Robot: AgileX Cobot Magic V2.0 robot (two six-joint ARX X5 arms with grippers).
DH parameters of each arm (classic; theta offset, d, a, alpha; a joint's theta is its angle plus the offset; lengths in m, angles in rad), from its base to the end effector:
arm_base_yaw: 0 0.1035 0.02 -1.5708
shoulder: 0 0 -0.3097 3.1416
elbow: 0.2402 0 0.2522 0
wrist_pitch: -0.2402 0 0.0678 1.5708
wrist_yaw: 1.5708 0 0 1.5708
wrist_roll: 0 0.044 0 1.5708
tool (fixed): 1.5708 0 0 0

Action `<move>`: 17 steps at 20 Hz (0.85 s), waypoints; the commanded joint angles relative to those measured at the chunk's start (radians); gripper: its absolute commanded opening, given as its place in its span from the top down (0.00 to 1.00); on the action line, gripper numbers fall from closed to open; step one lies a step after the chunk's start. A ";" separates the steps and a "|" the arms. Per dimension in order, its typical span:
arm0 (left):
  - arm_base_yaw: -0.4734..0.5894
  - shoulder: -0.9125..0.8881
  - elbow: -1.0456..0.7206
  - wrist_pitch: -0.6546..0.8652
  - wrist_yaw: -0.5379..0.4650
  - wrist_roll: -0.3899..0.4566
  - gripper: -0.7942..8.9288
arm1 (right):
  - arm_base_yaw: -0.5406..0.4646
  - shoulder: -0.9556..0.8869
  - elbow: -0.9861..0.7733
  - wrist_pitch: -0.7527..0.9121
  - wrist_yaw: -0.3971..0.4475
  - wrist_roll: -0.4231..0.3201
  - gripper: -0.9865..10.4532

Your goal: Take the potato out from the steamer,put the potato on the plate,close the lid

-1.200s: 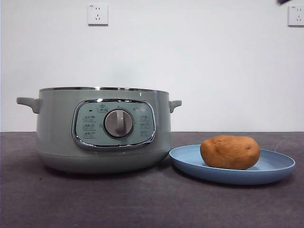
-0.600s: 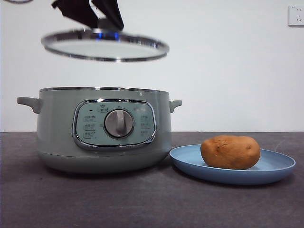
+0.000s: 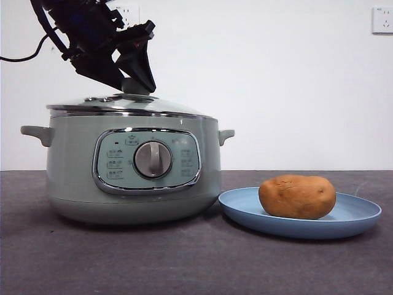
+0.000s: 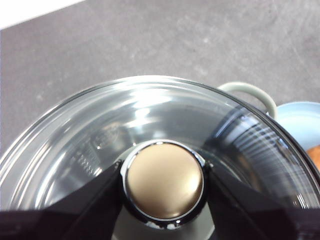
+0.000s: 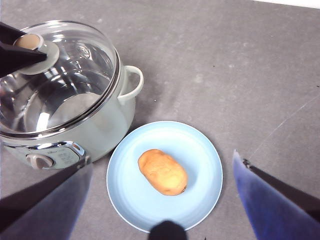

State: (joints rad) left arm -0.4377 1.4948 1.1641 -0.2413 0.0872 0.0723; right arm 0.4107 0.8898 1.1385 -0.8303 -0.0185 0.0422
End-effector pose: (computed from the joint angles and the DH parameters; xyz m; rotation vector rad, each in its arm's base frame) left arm 0.3077 -0.1482 0.3291 0.1696 0.5512 -0.5311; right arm 0.1290 0.0571 0.4012 -0.0738 0.5832 0.4046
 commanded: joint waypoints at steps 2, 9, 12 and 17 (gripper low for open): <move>0.001 -0.009 -0.026 0.070 0.051 -0.046 0.93 | 0.000 0.000 0.002 0.005 0.003 0.014 0.50; 0.002 -0.005 -0.032 -0.002 0.047 -0.047 0.93 | 0.001 0.000 0.002 0.005 0.001 0.022 0.50; 0.002 -0.005 -0.032 -0.049 0.045 -0.046 0.93 | 0.001 0.000 0.002 0.005 -0.001 0.032 0.50; 0.002 -0.005 -0.032 -0.023 0.008 -0.046 0.90 | 0.001 0.000 0.002 -0.004 -0.001 0.032 0.50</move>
State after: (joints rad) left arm -0.4370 1.4883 1.1450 -0.2432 0.1055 0.0326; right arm 0.4107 0.8898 1.1385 -0.8387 -0.0189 0.0643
